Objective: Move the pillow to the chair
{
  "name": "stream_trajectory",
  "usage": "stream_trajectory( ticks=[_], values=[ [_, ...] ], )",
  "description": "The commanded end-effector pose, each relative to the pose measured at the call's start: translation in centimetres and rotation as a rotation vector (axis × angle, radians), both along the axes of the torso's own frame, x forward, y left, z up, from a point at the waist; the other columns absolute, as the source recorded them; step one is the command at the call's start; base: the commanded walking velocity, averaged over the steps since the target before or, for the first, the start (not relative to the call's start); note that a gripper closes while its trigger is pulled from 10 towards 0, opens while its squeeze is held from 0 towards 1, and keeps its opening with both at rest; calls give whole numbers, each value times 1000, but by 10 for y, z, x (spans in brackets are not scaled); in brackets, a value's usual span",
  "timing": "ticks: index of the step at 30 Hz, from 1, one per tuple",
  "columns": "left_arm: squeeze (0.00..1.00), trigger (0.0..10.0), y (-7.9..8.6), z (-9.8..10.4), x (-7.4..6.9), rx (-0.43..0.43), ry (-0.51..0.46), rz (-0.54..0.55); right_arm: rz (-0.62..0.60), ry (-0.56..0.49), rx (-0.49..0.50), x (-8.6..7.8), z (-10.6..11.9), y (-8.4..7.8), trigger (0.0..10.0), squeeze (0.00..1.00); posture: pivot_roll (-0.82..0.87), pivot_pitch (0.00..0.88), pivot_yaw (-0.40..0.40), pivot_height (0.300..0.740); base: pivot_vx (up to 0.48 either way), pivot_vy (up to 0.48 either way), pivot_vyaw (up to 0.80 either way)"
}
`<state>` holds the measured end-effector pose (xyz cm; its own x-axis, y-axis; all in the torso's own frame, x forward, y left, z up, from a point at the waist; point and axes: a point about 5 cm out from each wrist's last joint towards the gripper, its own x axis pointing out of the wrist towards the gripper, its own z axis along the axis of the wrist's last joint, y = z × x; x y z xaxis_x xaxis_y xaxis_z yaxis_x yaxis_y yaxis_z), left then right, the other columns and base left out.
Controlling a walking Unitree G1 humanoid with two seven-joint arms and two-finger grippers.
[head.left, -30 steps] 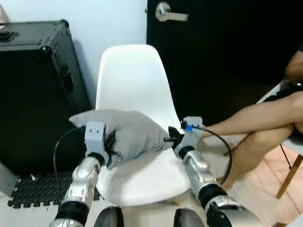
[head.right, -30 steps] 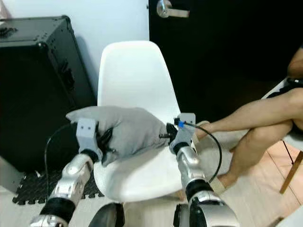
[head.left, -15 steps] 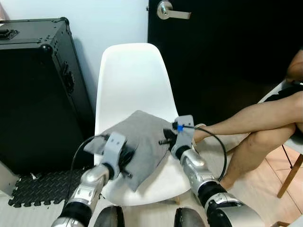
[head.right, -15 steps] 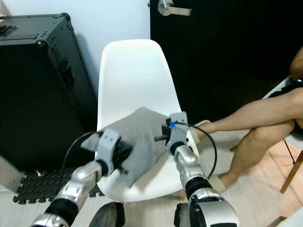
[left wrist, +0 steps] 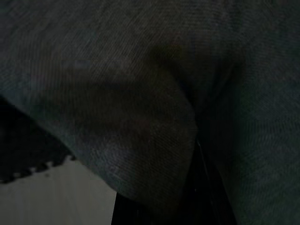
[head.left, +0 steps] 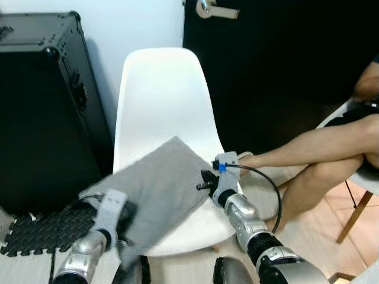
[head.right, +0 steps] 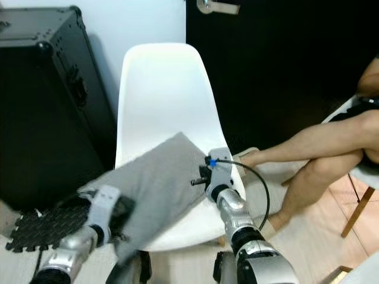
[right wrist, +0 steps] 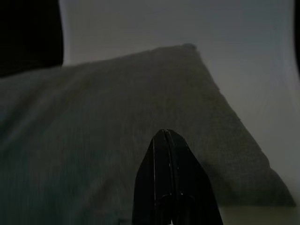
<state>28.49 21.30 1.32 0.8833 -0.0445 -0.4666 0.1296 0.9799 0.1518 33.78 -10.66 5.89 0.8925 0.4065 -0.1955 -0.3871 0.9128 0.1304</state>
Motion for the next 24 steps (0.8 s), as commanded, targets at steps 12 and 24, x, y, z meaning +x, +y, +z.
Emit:
stream_trajectory(
  ticks=[12,24],
  values=[
    [0,10000,-13,7,14,-15,-39,-31,198,49,-126,-20,-22,9,10000,0,73,166,-83,616,0,0,0],
    [1000,10000,-26,12,24,-92,-40,-87,194,45,-135,-20,-22,6,10000,0,68,165,-80,616,0,0,0]
  ],
)
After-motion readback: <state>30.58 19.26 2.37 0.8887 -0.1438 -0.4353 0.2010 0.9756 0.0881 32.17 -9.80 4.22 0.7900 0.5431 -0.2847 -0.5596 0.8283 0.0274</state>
